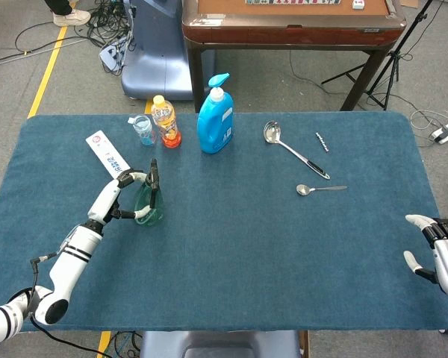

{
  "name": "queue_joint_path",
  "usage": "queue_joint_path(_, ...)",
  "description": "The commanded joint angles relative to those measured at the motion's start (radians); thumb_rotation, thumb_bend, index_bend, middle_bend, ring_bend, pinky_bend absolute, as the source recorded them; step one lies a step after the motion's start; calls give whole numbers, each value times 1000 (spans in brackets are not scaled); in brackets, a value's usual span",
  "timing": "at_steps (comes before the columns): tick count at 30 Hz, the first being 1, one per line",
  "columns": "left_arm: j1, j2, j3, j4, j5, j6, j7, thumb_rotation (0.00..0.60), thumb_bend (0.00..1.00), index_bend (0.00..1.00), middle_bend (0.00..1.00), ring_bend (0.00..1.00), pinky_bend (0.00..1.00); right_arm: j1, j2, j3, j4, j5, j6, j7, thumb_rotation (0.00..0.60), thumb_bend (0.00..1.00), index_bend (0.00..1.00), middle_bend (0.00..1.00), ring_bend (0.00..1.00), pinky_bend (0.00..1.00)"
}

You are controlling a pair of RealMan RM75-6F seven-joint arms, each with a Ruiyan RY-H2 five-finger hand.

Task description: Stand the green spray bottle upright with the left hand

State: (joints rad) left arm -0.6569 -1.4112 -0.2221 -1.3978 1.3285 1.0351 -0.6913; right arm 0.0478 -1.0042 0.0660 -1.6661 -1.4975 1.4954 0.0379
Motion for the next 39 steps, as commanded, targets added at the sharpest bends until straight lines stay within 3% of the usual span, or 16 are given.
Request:
queue_joint_path(1,9,-53,-2,69,33,36,-41,600,285,367,364,125,0,1,0,0,0,0,-1,-1,600,280,238,269,202,254)
queue_joint_path(16,27,-142,-9,224,14,46,-108,600,270,325,334,123,0,-2,1,1,-4,2,4,-5,600,280,238,269,202,254)
queue_joint_path(23,47,-121,-1,220,30,67,-110,600,270,236,219,79,0,-3,2,1,-7,-1,7,-7,600,280,238,269,202,254)
queue_joint_path(29,64,-99,7,204,37,76,-100,598,270,202,188,54,0,-2,0,1,-7,-1,5,-7,600,280,238,269,202,253)
queue_joint_path(39,77,-60,20,167,48,71,-74,542,270,140,134,10,0,-5,2,0,-9,-5,12,-5,600,280,238,269,202,254)
